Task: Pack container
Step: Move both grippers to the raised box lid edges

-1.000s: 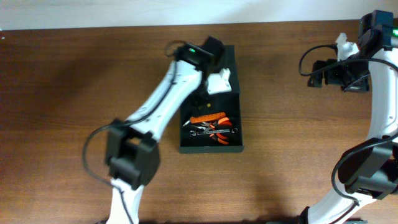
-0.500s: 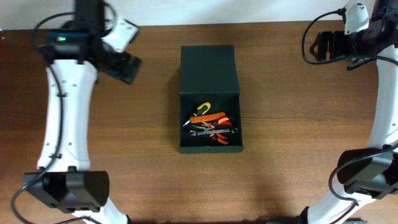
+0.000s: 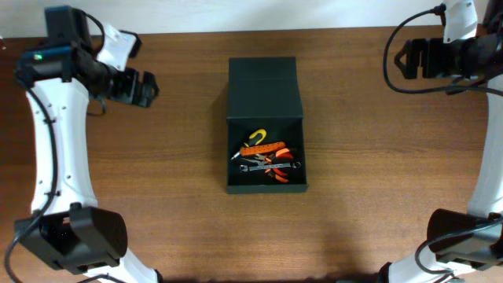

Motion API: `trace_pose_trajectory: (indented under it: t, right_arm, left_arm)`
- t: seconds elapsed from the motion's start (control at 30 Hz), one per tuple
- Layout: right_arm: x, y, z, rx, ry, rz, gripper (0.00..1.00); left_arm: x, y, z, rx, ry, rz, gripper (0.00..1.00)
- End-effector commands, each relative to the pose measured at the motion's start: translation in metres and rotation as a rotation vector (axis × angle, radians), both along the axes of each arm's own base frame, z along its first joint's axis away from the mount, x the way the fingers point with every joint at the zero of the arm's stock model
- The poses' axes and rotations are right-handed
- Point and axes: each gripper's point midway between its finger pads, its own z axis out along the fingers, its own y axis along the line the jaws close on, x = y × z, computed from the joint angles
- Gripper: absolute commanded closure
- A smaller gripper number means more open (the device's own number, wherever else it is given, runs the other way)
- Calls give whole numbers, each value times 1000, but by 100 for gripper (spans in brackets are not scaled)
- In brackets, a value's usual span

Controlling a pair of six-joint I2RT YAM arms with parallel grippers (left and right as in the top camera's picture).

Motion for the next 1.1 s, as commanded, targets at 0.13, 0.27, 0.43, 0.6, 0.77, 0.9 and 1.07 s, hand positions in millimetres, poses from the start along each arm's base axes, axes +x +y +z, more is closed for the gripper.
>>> trace_pose_trajectory:
  t: [0.13, 0.27, 0.43, 0.6, 0.77, 0.9, 1.07]
  right_arm:
    - [8, 28, -76, 171, 160, 88, 5]
    - [14, 40, -110, 236, 257, 85, 30]
    - [20, 56, -146, 265, 354, 91, 46]
    - [24, 71, -178, 291, 432, 104, 60]
    - [27, 85, -199, 374, 476, 128, 82]
    - [28, 90, -215, 421, 511, 128, 95]
    - [27, 98, -235, 460, 560, 136, 96]
  left_arm:
    - [-9, -41, -69, -262, 82, -33, 1]
    - [0, -50, -83, -277, 77, -13, 5]
    - [19, -62, -99, -306, 83, 22, 21]
    - [33, -76, -125, -414, 131, 58, 38]
    - [34, -84, -162, -475, 224, 84, 63]
    - [29, -94, -186, -474, 282, 76, 80]
    - [29, -115, -201, -470, 302, 39, 87]
